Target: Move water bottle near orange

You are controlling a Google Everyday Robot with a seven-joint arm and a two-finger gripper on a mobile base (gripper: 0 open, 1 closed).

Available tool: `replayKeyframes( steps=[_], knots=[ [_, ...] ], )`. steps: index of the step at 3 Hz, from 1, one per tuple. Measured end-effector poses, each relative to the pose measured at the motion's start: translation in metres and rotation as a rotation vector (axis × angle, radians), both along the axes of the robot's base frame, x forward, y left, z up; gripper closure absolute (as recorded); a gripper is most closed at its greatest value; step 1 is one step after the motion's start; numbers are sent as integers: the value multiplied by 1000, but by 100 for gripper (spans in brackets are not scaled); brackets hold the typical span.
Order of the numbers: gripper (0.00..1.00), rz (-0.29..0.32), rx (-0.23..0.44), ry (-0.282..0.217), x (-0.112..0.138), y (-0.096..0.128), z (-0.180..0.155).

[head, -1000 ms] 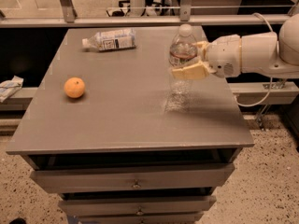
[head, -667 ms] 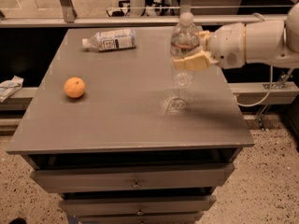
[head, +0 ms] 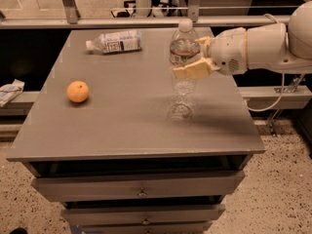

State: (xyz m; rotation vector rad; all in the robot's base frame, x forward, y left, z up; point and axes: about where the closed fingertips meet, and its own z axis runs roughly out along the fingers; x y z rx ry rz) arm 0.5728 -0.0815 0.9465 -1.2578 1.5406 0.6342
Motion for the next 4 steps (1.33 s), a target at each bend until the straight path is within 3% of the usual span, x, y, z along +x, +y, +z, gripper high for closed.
replayKeyframes(
  steps=[1,3,4],
  knots=[
    [100,62,-12,-9,13,50,-18],
    [100,128,-49,-23,45,132,-31],
    [100,146,-24,-8,54,162,-35]
  ],
)
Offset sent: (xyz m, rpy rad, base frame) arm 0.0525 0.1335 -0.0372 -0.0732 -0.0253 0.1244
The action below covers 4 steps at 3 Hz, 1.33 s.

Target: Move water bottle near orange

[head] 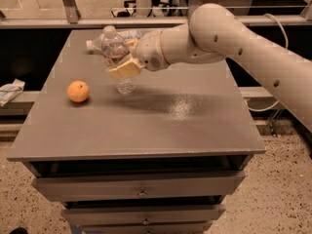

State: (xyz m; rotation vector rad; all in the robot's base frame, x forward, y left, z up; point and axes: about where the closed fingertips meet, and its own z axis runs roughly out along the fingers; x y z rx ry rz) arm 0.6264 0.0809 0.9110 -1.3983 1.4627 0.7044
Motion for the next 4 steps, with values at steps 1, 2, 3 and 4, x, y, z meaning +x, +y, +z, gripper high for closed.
replayKeyframes(
  steps=[1,2,3,4],
  knots=[
    [100,4,74,52,6,21,0],
    [100,3,166,118,9,35,5],
    [100,4,216,158,11,44,7],
    [100,4,234,182,11,46,3]
  ],
)
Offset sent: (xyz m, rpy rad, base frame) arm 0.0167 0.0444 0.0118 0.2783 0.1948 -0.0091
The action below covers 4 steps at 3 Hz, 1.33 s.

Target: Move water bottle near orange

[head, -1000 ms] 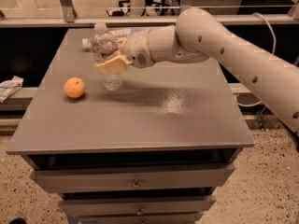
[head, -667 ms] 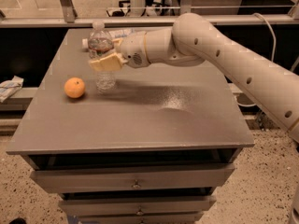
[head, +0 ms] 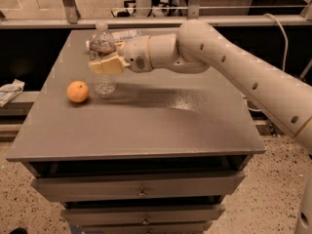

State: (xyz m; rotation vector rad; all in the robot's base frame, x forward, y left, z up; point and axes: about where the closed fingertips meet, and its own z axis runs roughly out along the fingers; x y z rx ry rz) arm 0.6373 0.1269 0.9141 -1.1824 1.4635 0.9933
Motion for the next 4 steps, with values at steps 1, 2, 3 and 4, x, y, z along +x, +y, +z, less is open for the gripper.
replayKeyframes(
  steps=[1,2,3,4],
  knots=[
    [74,8,-18,18,-2,-3,-8],
    [51,14,-24,23,-3,-6,-12],
    [27,20,-19,25,-6,-10,-14],
    [4,31,-14,22,-14,-17,-11]
  ],
)
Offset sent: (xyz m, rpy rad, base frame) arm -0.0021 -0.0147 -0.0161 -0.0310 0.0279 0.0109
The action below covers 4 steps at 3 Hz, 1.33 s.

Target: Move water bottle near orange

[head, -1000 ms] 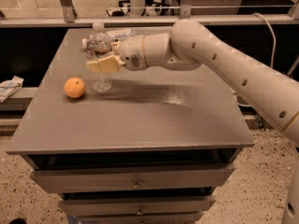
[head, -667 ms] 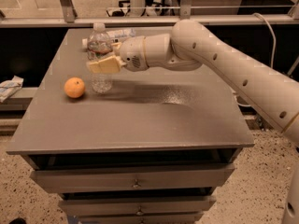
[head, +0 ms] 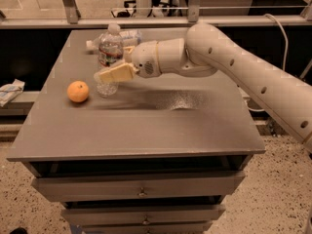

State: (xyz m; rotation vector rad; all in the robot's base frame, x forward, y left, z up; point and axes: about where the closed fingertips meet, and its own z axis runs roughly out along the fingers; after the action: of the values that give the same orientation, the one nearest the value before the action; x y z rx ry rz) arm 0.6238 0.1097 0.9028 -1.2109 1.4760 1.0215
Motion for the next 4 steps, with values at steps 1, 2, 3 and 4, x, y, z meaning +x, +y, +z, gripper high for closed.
replayKeyframes(
  steps=[1,2,3,4],
  knots=[
    [0,15,3,-10,-9,-8,6],
    [0,30,-6,-39,-13,-19,17],
    [0,44,-7,-56,-14,-20,24],
    [16,78,5,-80,-11,-7,30]
  ],
)
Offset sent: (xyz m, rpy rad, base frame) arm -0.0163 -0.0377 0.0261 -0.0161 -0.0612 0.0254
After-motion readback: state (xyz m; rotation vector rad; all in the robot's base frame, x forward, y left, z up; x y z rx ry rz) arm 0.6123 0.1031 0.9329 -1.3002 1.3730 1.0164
